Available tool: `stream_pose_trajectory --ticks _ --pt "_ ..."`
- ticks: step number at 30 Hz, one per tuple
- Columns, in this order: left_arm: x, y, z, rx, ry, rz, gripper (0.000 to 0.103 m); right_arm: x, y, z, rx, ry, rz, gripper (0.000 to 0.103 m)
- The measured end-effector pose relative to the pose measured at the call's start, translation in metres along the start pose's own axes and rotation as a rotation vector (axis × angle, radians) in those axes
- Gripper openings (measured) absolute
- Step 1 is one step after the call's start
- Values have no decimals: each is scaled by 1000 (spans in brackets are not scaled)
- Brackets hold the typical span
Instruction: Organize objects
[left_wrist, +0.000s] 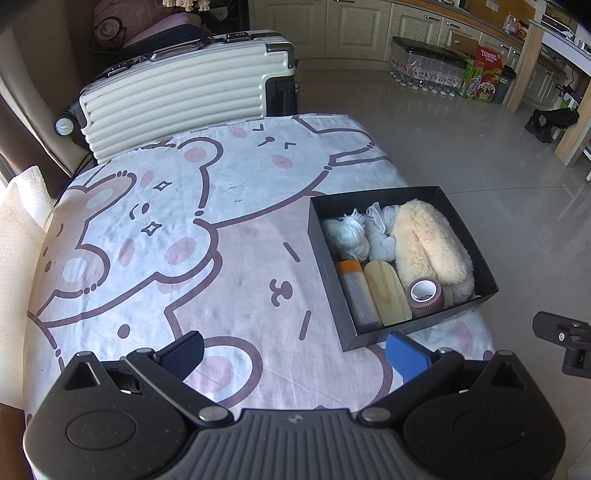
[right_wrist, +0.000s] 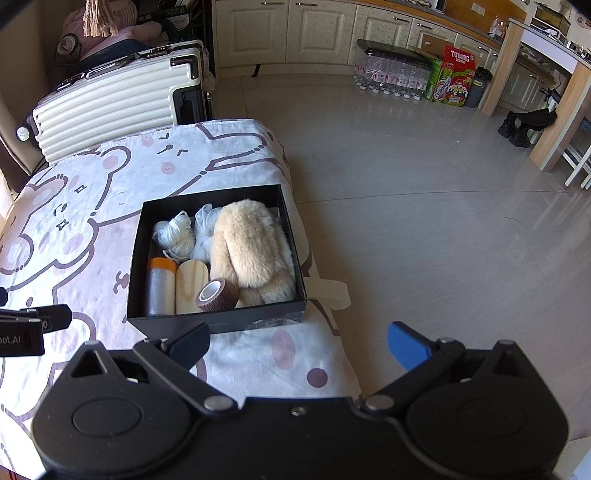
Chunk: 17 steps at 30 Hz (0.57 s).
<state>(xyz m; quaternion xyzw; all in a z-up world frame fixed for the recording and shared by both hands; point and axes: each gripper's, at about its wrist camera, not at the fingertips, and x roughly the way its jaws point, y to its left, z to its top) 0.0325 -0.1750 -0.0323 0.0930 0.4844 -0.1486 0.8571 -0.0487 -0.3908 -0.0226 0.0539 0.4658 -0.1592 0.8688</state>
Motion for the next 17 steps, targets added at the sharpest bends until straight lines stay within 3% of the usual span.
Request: stream_pose_trajectory --ticks 17 --pt "-1 -1 1 -1 -8 -1 103 1 0 -1 1 0 0 103"
